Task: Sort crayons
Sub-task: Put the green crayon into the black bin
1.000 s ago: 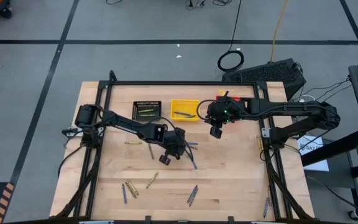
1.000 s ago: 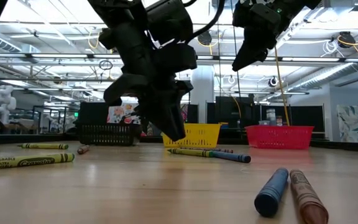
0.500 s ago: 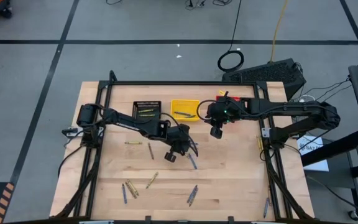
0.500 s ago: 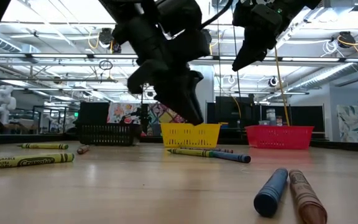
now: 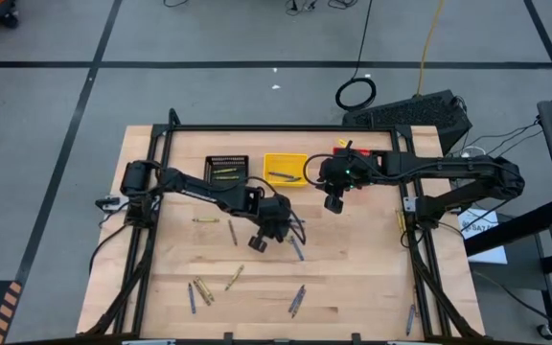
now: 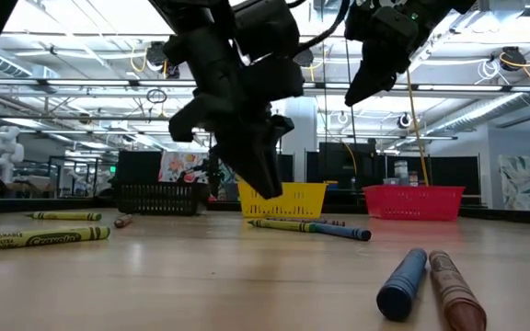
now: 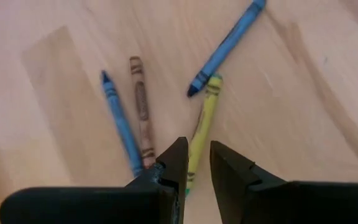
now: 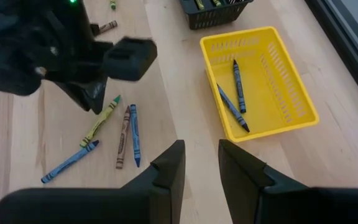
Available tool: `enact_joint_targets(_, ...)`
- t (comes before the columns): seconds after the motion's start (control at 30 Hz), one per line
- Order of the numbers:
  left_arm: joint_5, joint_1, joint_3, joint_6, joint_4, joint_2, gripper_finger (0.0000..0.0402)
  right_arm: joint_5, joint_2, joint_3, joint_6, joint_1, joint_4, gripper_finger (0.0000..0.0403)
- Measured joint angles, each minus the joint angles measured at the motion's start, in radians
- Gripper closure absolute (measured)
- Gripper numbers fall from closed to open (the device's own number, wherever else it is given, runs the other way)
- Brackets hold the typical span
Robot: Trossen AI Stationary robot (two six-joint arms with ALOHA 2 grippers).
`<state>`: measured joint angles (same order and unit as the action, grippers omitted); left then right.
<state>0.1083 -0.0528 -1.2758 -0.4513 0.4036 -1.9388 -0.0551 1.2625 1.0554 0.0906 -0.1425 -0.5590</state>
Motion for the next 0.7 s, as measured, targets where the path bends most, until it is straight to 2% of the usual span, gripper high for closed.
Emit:
enact_joint_targets(0.37,-0.026,0.003,0.003,0.0,-0.012,-0.07,0.0333,0.0,0.0,0.0,0.002,0.0,-0.008,0.0318)
enact_joint_targets(0.7,-0.029,0.006,0.002,0.044,0.008,-0.071,0.0334,0.0,0.0,0.0,0.002,0.0,-0.014,0.0318)
